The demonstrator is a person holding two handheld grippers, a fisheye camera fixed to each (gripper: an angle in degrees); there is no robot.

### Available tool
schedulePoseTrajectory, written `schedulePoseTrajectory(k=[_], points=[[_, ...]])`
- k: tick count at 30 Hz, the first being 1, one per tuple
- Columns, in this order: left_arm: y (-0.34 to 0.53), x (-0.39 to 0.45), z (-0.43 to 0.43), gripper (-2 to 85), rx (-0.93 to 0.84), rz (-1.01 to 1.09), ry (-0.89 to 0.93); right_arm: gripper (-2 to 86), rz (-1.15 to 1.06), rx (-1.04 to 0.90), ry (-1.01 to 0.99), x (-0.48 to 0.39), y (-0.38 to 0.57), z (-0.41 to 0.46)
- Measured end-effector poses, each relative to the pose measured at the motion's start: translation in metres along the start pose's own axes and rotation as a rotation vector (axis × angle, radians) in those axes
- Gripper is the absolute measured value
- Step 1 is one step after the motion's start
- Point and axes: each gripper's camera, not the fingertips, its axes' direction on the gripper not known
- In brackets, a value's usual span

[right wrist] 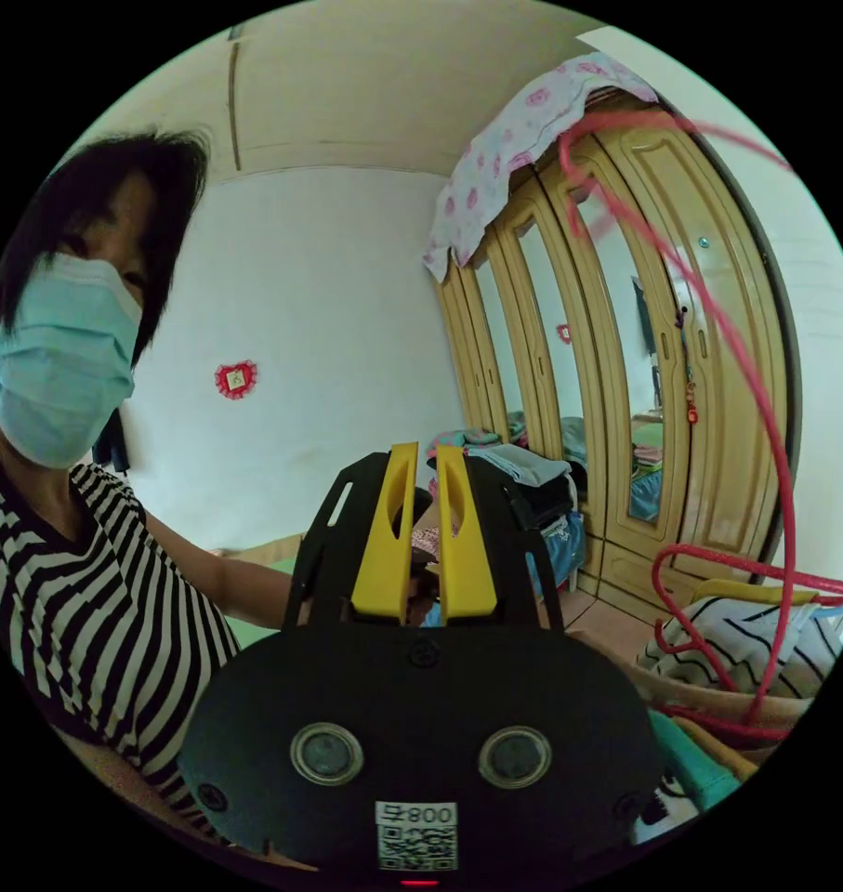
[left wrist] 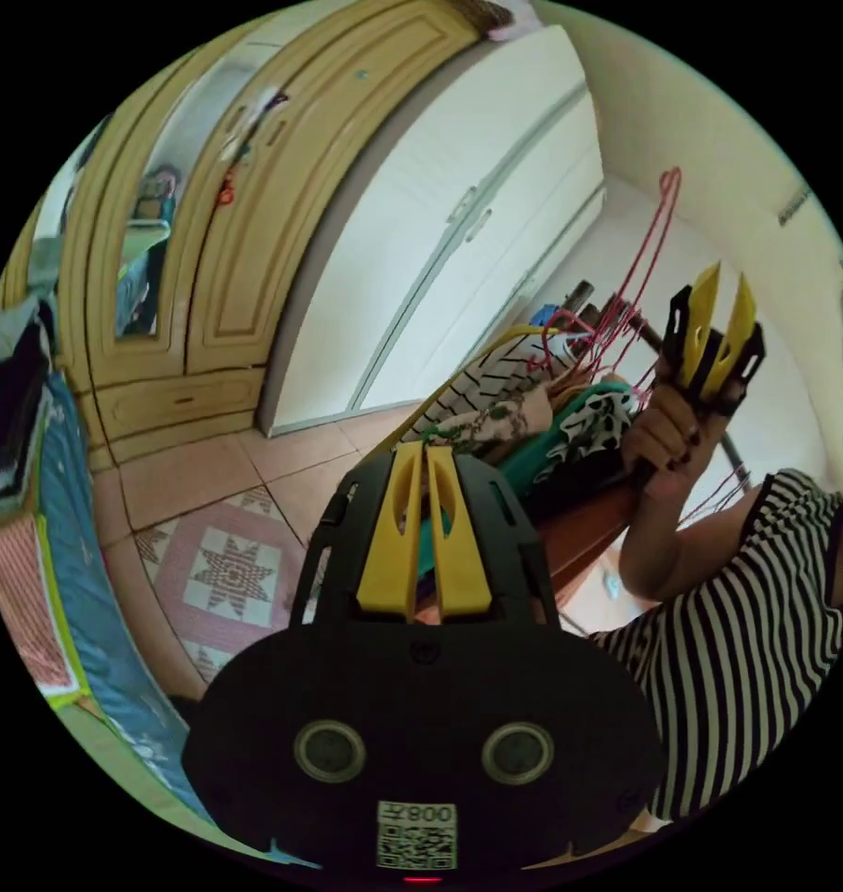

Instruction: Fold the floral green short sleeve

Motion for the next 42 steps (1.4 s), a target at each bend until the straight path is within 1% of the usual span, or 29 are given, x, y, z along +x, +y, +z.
schedulePoseTrajectory(k=[2, 7, 15, 21, 29, 34, 38, 40, 42], points=[[0.018, -0.010, -0.025, 0.4, 0.044, -0.078, -0.004, 2.0, 0.004, 0.000, 0.007, 0.004, -0.007, 0.011], [0.044, -0.012, -0.080, 0.4, 0.098, -0.137, -0.058, 2.4, 0.033, -0.030, -0.051, 0.016, -0.028, 0.060], [0.105, 0.008, -0.196, 0.3, 0.310, -0.227, -0.139, 4.5, 0.026, -0.162, -0.080, 0.027, -0.054, 0.158], [0.141, 0.062, -0.295, 0.5, 0.444, -0.182, -0.272, 5.1, 0.048, -0.325, -0.128, 0.041, -0.059, 0.258], [0.193, 0.148, -0.416, 0.5, 0.552, -0.186, -0.526, 6.4, 0.097, -0.542, -0.322, 0.037, -0.043, 0.398], [0.223, 0.207, -0.478, 0.5, 0.669, -0.118, -0.575, 6.7, 0.018, -0.715, -0.402, 0.009, -0.041, 0.494], [0.245, 0.259, -0.518, 0.6, 0.709, -0.077, -0.628, 6.2, 0.017, -0.728, -0.402, 0.005, -0.054, 0.530], [0.253, 0.277, -0.530, 0.6, 0.714, -0.062, -0.633, 5.9, 0.027, -0.704, -0.461, 0.003, -0.062, 0.546], [0.261, 0.294, -0.540, 0.6, 0.714, -0.053, -0.644, 5.9, 0.030, -0.720, -0.523, -0.005, -0.065, 0.562]])
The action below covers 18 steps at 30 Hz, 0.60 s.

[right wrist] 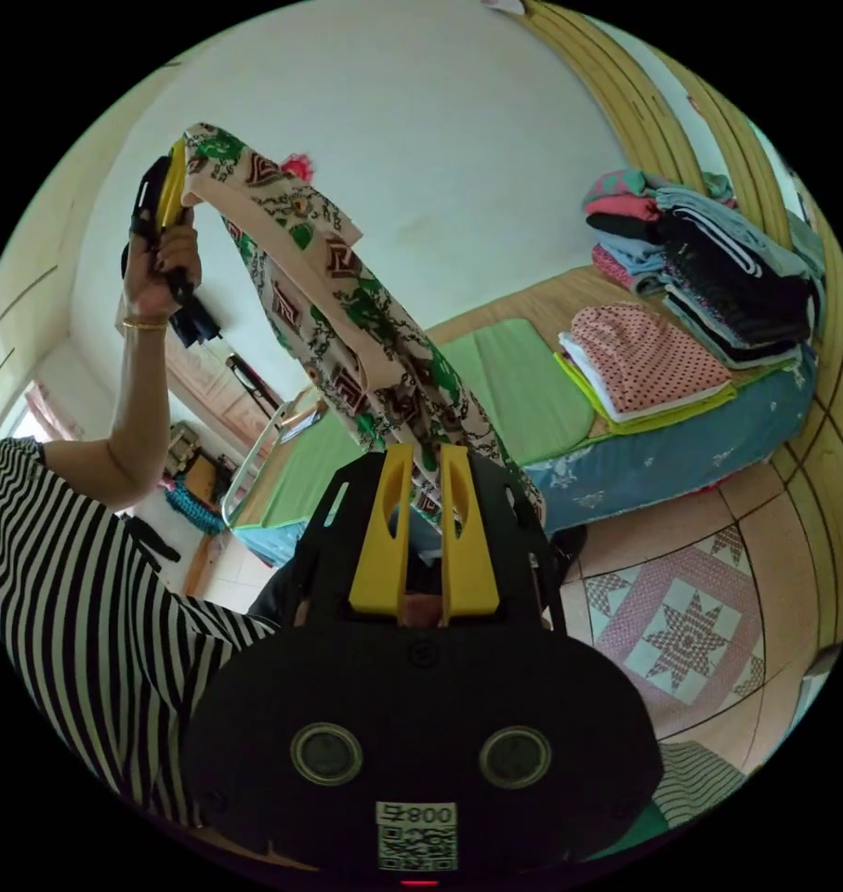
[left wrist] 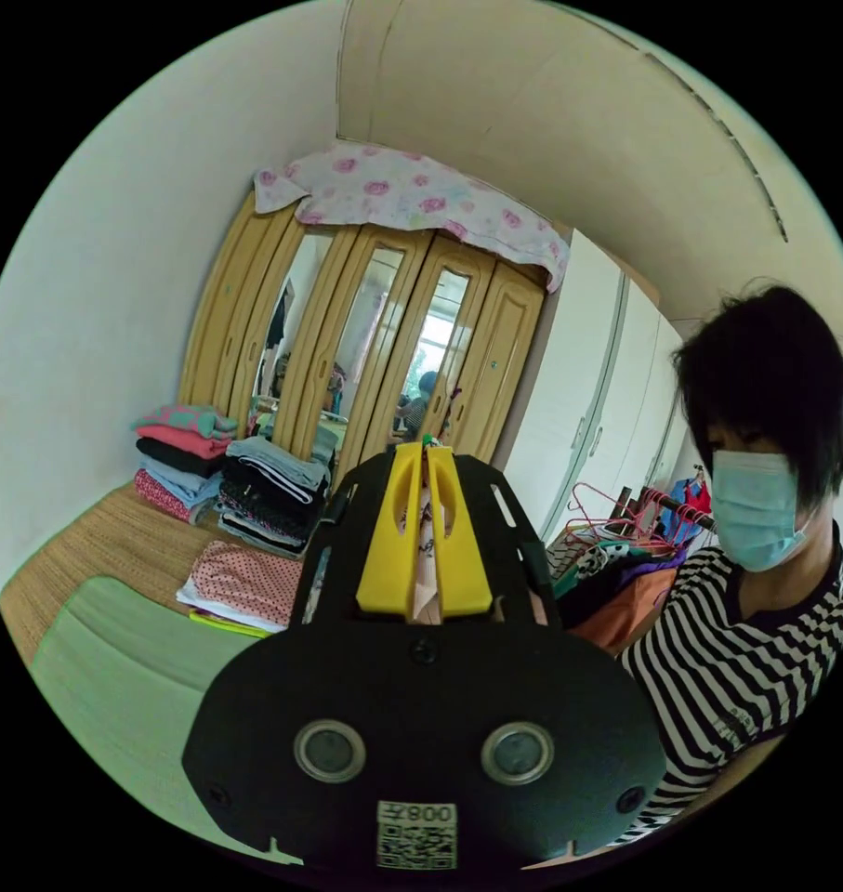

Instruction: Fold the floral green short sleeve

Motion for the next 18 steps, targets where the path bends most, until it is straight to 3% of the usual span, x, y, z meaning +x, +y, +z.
schedulePoseTrajectory(k=[6, 18], points=[[-0.005, 0.017, -0.064, 0.6, 0.025, 0.015, 0.014, 6.1, -0.134, -0.045, 0.051, -0.021, -0.043, 0.034], [-0.005, 0.045, -0.190, 0.6, 0.030, 0.073, -0.063, 7.3, -0.132, -0.004, 0.075, -0.009, -0.114, 0.038]])
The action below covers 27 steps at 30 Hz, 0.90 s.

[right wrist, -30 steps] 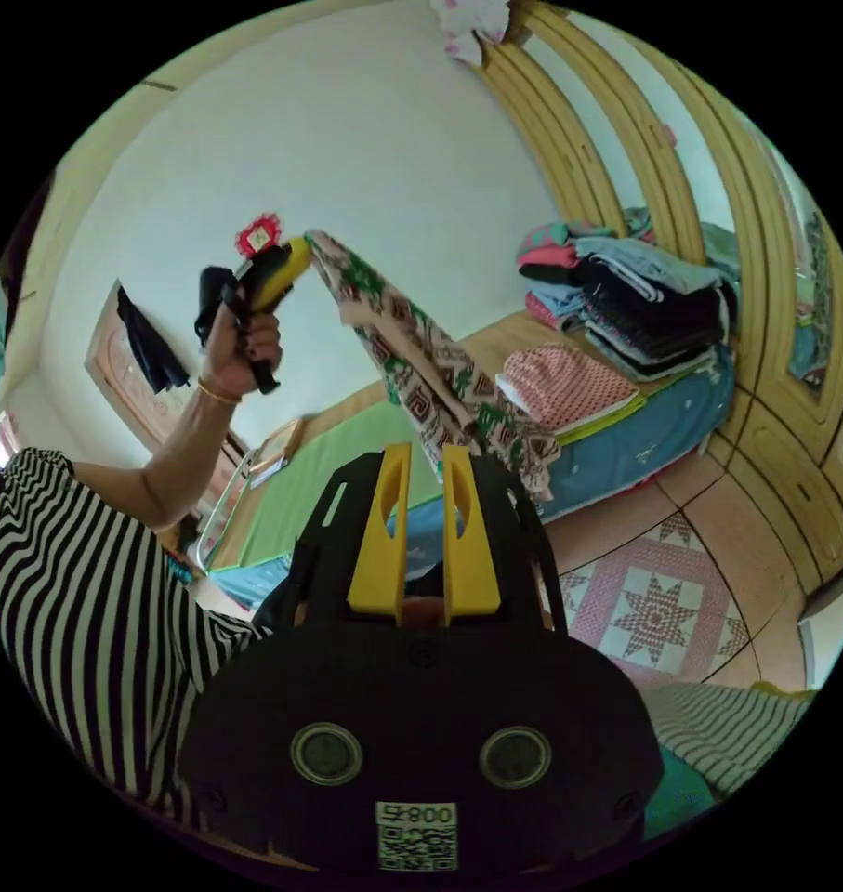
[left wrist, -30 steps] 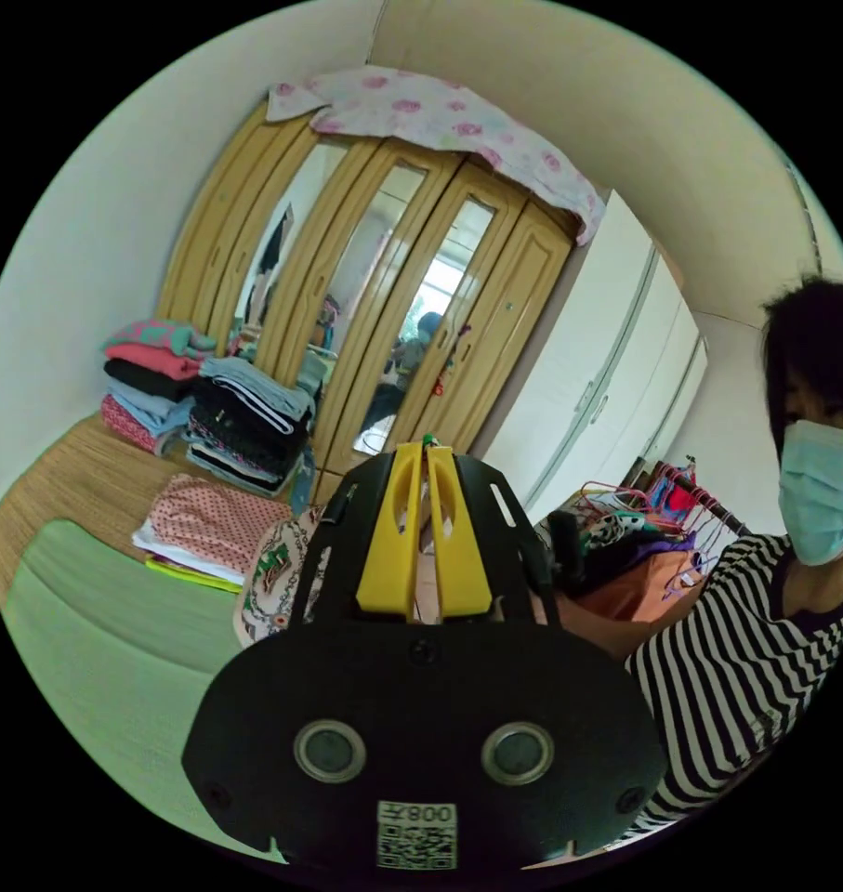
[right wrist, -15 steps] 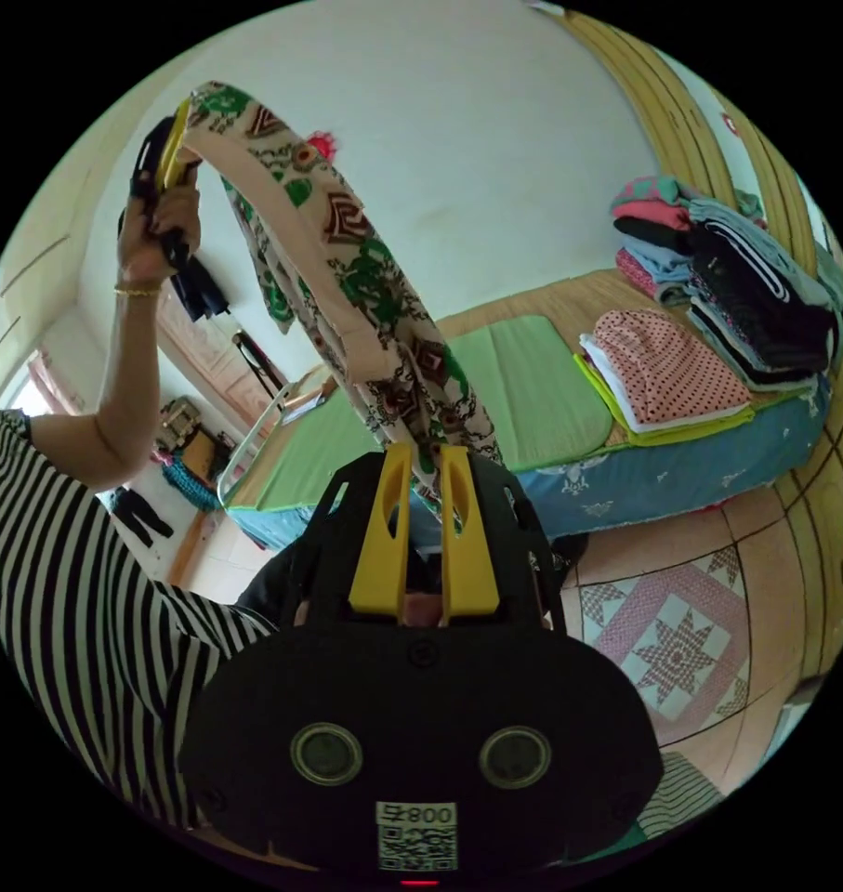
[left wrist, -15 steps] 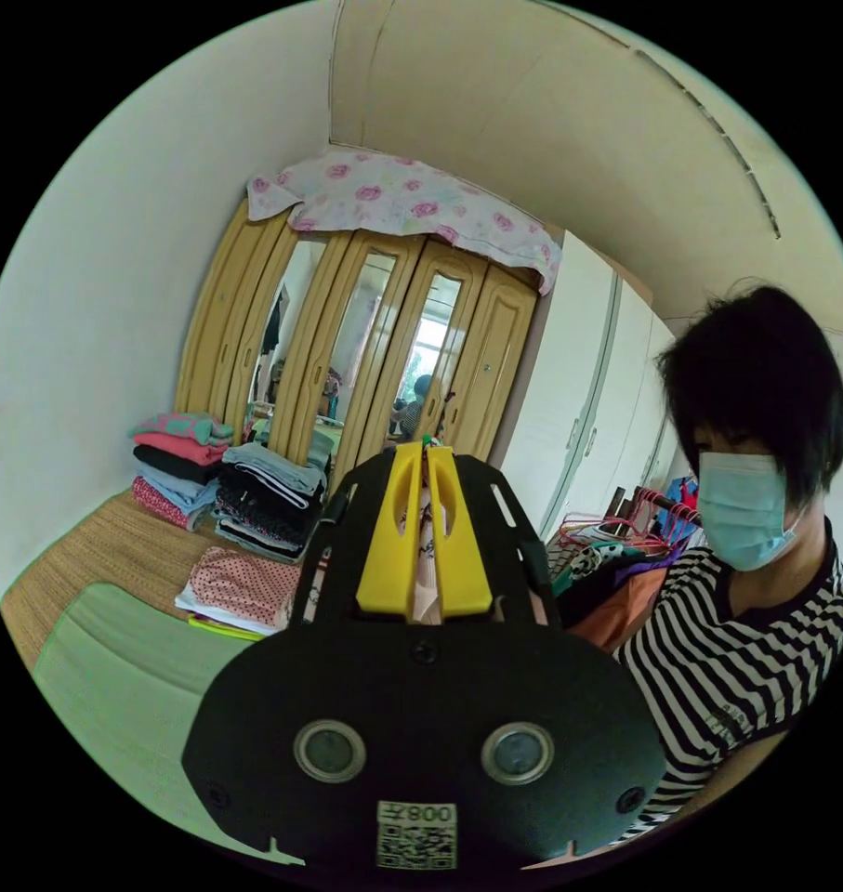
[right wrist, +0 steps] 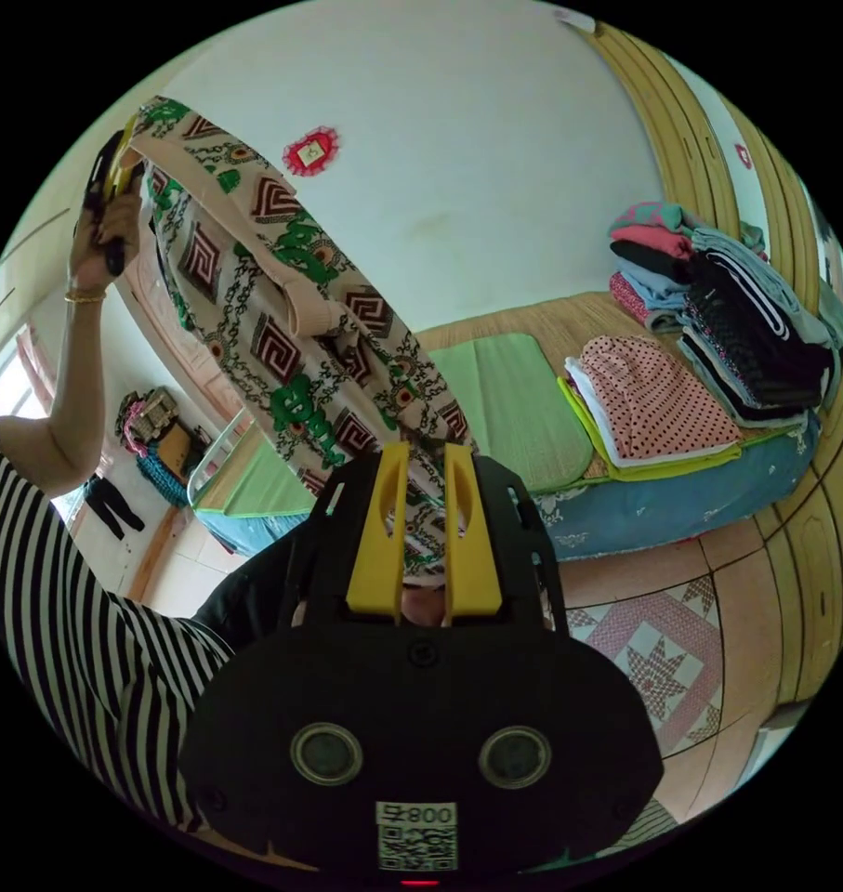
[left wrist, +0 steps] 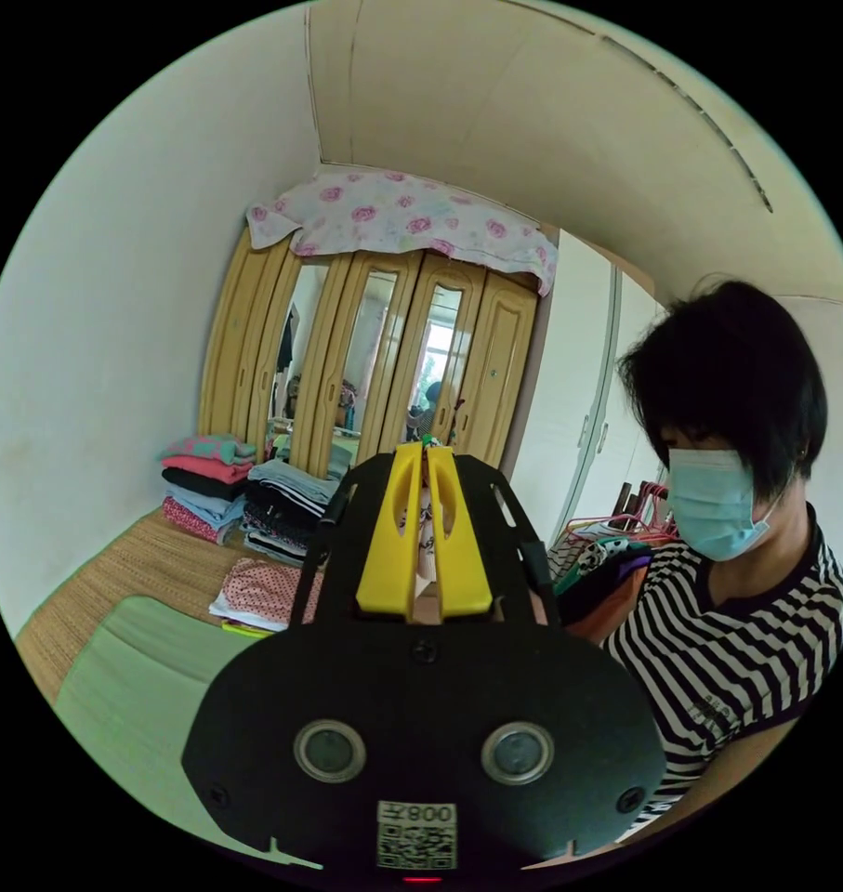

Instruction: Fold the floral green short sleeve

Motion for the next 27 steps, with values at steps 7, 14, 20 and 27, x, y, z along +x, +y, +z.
schedulePoseTrajectory(k=[7, 14, 20, 27], points=[[0.011, 0.002, -0.058, 0.6, -0.003, -0.012, -0.003, 8.4, -0.132, -0.089, -0.052, -0.019, -0.043, 0.034], [0.033, -0.002, -0.125, 0.7, -0.008, -0.064, -0.033, 2.5, -0.167, -0.143, -0.117, -0.039, -0.063, 0.062], [0.063, 0.004, -0.204, 0.7, -0.029, -0.102, -0.191, 0.5, -0.198, -0.184, -0.111, -0.056, -0.082, 0.063], [0.128, 0.029, -0.329, 0.5, 0.035, -0.224, -0.499, 0.1, -0.138, 0.031, -0.065, -0.063, -0.112, -0.030]])
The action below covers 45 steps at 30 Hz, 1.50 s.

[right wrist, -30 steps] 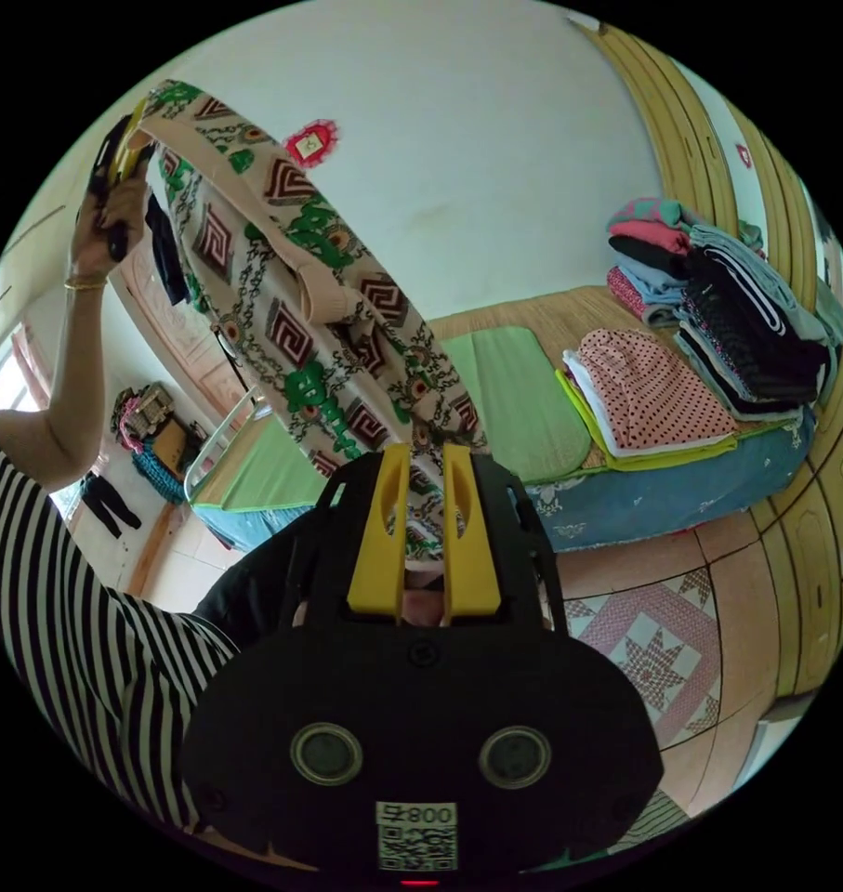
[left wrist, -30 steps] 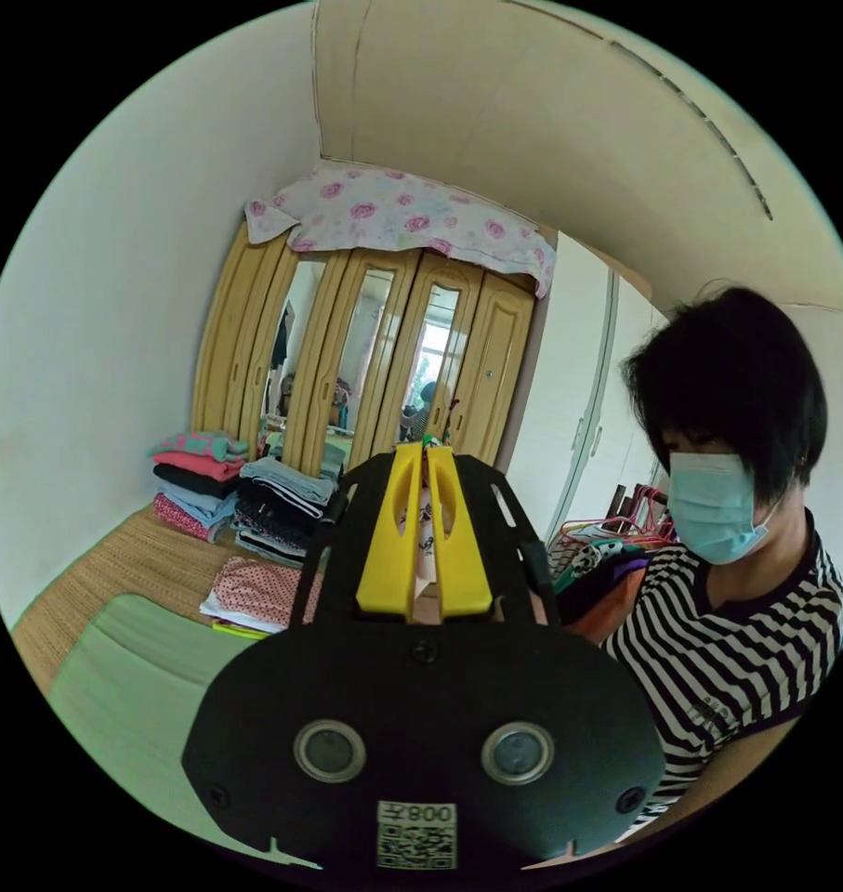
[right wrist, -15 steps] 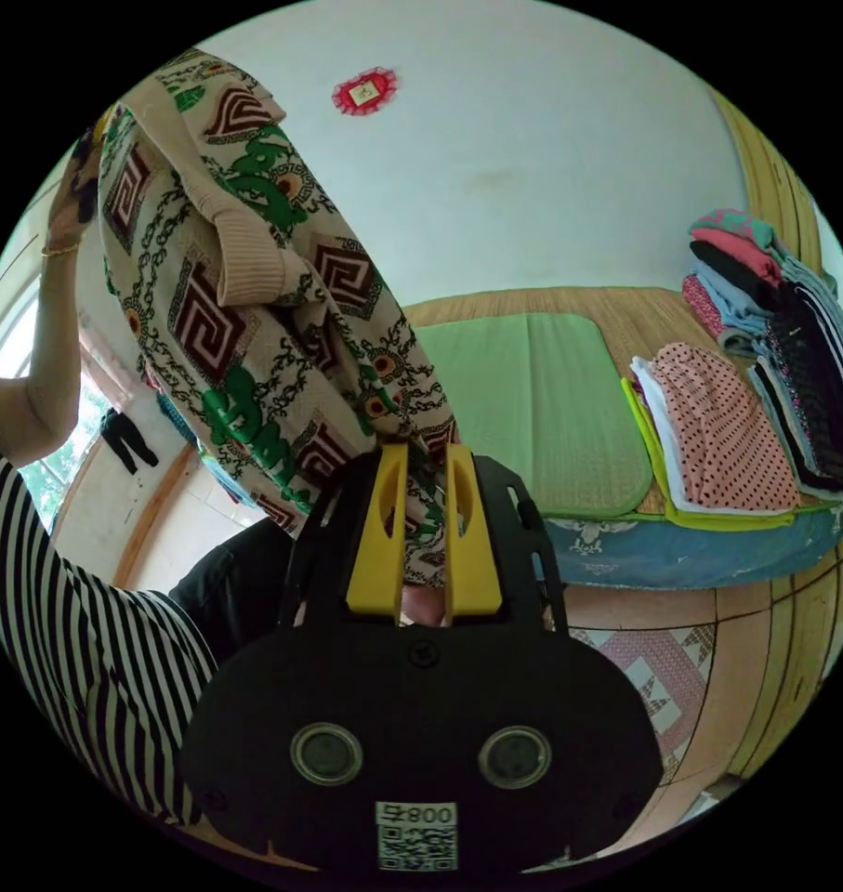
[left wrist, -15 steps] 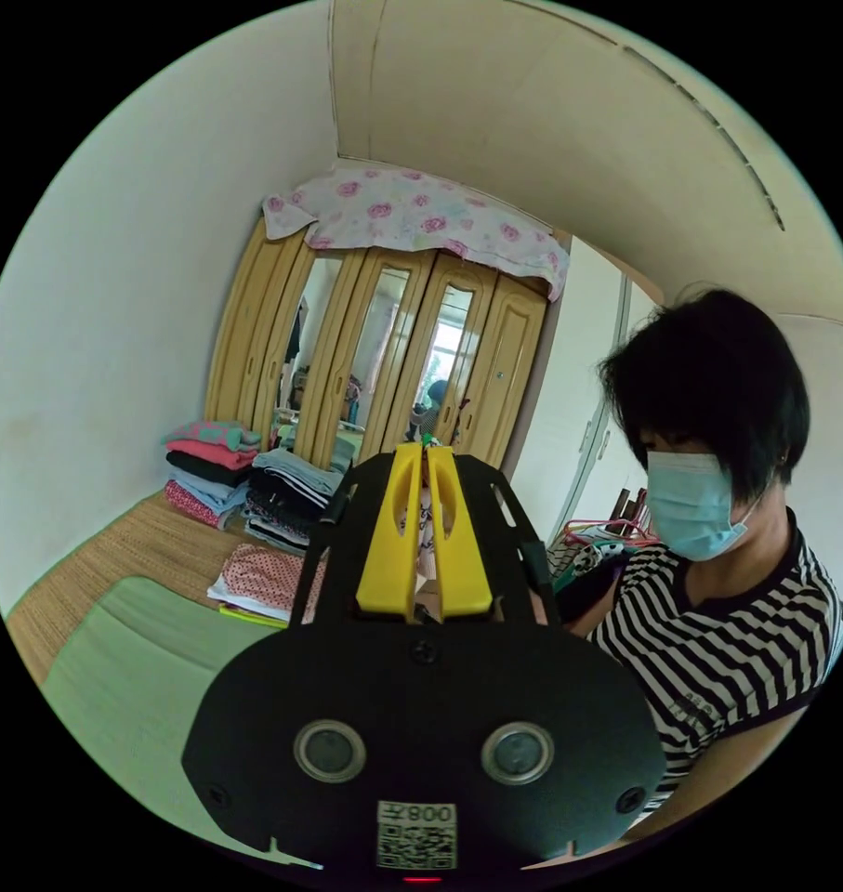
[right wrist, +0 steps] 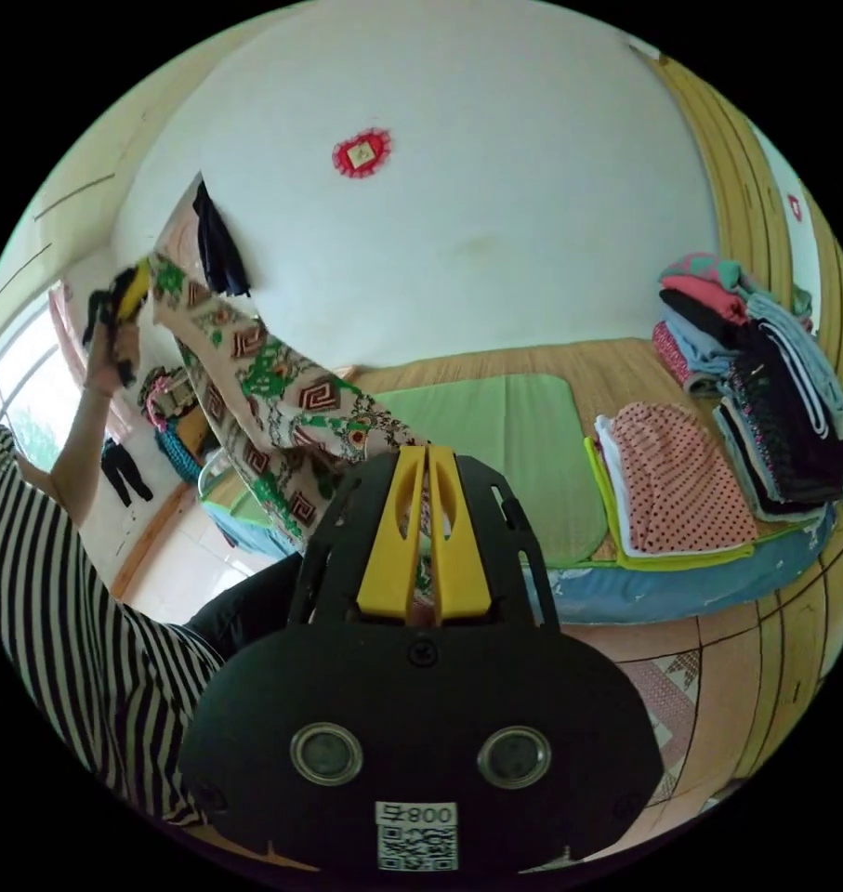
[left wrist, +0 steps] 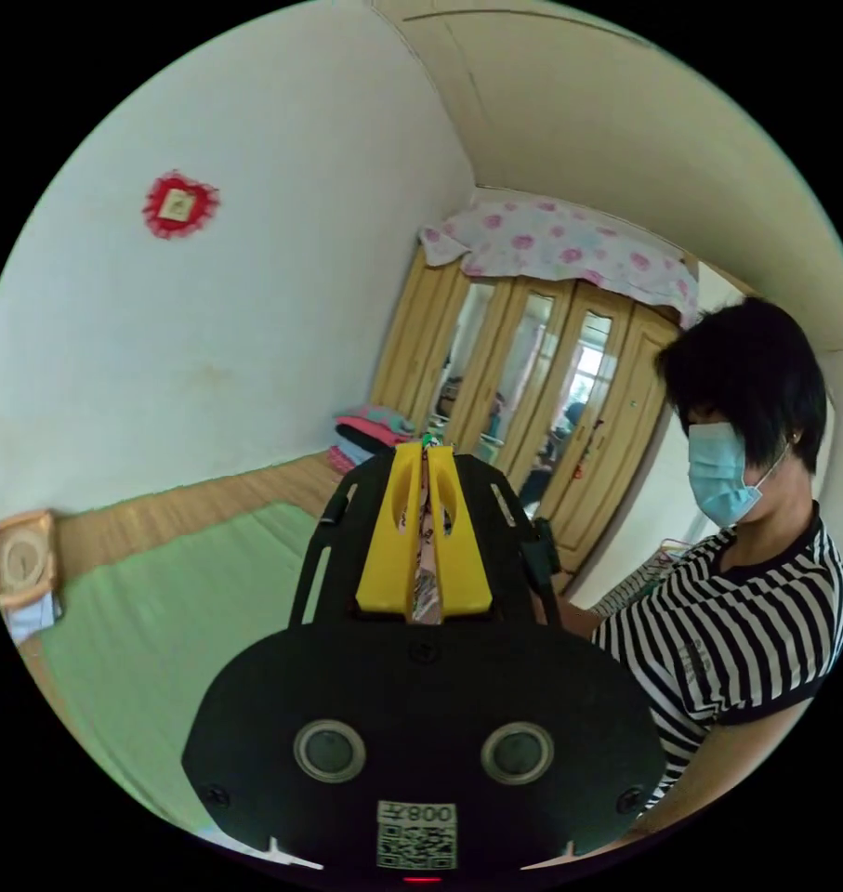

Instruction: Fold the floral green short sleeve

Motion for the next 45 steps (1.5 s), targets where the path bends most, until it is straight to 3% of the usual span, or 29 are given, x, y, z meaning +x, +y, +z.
schedulePoseTrajectory(k=[6, 13, 23, 35, 41, 45], points=[[0.055, -0.025, -0.100, 0.6, 0.093, -0.090, -0.179, 0.1, -0.116, 0.181, 0.076, -0.049, -0.037, -0.076], [0.081, -0.013, -0.195, 0.6, 0.275, 0.057, -0.251, 0.1, -0.361, 0.408, 0.197, -0.145, -0.083, -0.141], [0.137, -0.039, -0.276, 0.7, 0.450, 0.147, -0.365, 0.2, -0.527, 0.572, 0.191, -0.219, -0.132, -0.154], [0.161, -0.224, -0.256, 0.7, 0.417, -0.017, -0.383, 0.1, -0.559, 0.443, 0.217, -0.214, -0.266, -0.030], [0.157, -0.391, -0.189, 0.9, 0.243, -0.192, -0.423, 0.2, -0.512, 0.235, 0.187, -0.149, -0.384, 0.109], [0.177, -0.510, -0.127, 1.2, 0.114, -0.382, -0.435, 0.2, -0.402, -0.057, 0.142, -0.074, -0.466, 0.264]])
